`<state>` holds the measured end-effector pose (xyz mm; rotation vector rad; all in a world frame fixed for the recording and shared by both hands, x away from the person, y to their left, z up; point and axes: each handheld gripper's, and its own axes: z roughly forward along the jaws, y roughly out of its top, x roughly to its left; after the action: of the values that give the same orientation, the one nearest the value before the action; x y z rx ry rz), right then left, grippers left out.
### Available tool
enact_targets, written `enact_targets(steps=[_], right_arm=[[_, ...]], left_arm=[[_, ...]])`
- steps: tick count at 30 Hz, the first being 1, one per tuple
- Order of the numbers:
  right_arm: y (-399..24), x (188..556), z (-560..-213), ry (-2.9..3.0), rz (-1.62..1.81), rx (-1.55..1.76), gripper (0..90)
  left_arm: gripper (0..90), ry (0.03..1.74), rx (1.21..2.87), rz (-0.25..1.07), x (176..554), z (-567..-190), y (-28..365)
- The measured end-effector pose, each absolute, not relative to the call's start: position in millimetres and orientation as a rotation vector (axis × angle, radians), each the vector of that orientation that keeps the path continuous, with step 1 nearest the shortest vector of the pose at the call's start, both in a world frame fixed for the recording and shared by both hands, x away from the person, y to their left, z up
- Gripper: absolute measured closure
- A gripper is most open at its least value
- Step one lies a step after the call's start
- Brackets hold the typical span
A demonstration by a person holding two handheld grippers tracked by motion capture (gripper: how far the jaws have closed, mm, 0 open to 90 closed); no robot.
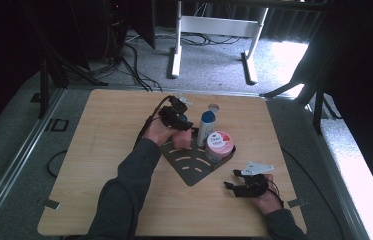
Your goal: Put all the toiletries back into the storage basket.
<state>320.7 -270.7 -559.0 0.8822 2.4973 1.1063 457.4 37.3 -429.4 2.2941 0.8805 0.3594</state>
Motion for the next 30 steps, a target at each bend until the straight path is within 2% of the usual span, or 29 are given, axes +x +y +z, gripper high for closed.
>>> enact_targets(steps=[30], right_arm=[[-271, 321, -559, 2.499, 1.106, 0.879, 36.1]], left_arm=[[53.2, 0.859, 2.29, 0.352, 474, -441, 18]])
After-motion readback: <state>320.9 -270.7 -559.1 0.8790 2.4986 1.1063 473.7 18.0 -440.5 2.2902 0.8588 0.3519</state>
